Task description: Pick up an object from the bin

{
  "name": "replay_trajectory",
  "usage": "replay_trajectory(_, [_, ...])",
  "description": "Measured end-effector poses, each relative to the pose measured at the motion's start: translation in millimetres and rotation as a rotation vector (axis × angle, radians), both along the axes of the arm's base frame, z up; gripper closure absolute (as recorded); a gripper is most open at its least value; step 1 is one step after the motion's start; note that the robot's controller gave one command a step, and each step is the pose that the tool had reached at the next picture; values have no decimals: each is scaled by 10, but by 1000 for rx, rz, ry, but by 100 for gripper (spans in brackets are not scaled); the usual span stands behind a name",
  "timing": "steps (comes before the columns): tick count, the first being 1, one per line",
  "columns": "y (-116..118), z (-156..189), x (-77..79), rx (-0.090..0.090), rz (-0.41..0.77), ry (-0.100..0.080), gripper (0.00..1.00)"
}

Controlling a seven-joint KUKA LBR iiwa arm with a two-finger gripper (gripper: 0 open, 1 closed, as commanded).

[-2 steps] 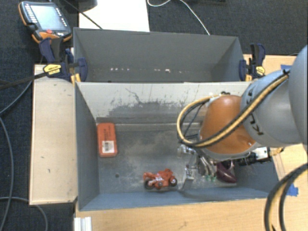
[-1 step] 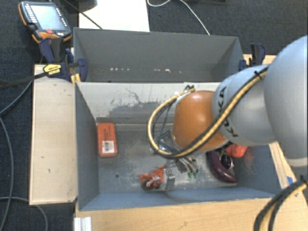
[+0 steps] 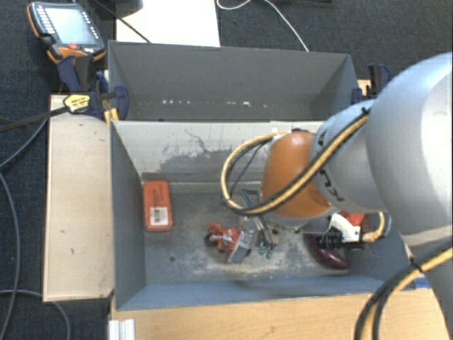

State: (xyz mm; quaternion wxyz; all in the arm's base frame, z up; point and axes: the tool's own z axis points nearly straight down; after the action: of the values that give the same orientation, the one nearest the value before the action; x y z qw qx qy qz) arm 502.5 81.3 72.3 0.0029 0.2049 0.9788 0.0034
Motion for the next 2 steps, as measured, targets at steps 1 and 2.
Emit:
replay_trajectory(1, [1, 1, -1, 0, 1, 0, 100])
replay_trajectory(2, [10, 1, 51, 1, -20, -3, 100])
